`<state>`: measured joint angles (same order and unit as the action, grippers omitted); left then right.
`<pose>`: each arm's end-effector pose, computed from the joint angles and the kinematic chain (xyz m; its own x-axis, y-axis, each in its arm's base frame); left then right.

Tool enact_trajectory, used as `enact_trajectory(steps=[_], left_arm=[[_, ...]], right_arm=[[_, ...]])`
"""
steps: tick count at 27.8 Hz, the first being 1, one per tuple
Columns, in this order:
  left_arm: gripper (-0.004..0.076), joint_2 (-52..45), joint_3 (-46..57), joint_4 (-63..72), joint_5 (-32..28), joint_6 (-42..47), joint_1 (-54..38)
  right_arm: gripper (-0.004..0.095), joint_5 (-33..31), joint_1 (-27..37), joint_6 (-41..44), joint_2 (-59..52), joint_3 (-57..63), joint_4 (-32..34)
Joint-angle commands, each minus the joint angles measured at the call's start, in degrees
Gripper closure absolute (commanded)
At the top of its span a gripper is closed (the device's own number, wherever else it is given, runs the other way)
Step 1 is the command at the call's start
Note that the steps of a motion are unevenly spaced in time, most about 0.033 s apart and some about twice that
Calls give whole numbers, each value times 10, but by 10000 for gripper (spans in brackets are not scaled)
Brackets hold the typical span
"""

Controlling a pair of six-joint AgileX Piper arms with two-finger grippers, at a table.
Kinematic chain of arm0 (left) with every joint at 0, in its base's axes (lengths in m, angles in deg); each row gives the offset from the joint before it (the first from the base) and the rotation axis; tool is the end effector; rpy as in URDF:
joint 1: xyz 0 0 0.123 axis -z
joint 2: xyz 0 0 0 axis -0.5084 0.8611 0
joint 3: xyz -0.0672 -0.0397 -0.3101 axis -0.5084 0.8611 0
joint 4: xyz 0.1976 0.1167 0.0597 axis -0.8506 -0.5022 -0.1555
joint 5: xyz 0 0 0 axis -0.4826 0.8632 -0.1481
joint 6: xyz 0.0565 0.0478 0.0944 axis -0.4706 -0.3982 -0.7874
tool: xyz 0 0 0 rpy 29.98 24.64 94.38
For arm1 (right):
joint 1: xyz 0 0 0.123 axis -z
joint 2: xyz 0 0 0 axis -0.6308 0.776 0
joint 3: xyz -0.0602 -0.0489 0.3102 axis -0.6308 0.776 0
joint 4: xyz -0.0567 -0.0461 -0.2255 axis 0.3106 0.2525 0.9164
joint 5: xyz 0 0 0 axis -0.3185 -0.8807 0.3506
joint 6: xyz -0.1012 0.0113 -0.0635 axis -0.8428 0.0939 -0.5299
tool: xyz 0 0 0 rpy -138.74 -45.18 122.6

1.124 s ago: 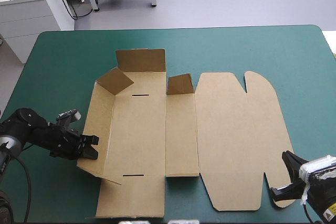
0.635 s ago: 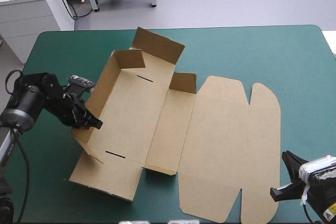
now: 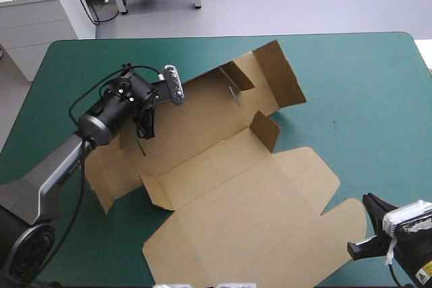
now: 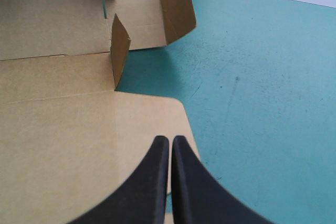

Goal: Fold the box

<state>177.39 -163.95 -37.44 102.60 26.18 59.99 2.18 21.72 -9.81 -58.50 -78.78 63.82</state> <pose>0.3341 -0.1316 0.3465 -0.2659 0.9633 -0.0373 0.7543 0.2320 0.6142 0.0162 0.0012 0.2984 -0.2764 -0.1412 -0.9506 -0.2855 0.9566 -0.0591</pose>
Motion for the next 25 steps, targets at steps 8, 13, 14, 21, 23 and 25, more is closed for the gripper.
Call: enact_trajectory(steps=[8, 13, 14, 21, 23, 25], left_arm=[[733, -43, 28, -118, -107, 80, 111], [733, -81, 126, -291, -168, 218, 164], [732, -88, 141, -322, -176, 251, 174], [732, -113, 221, -504, -174, 394, 236], [732, -113, 234, -534, -171, 413, 250], [732, -113, 252, -566, -171, 430, 258]], right_arm=[[908, 45, 3, -23, 7, -16, 8], [908, 45, 3, -23, 7, -16, 8], [908, 45, 3, -23, 7, -16, 8], [908, 43, 3, -23, 7, -16, 8], [908, 41, 3, -23, 7, -16, 8], [908, 37, 3, -25, 7, -16, 8]])
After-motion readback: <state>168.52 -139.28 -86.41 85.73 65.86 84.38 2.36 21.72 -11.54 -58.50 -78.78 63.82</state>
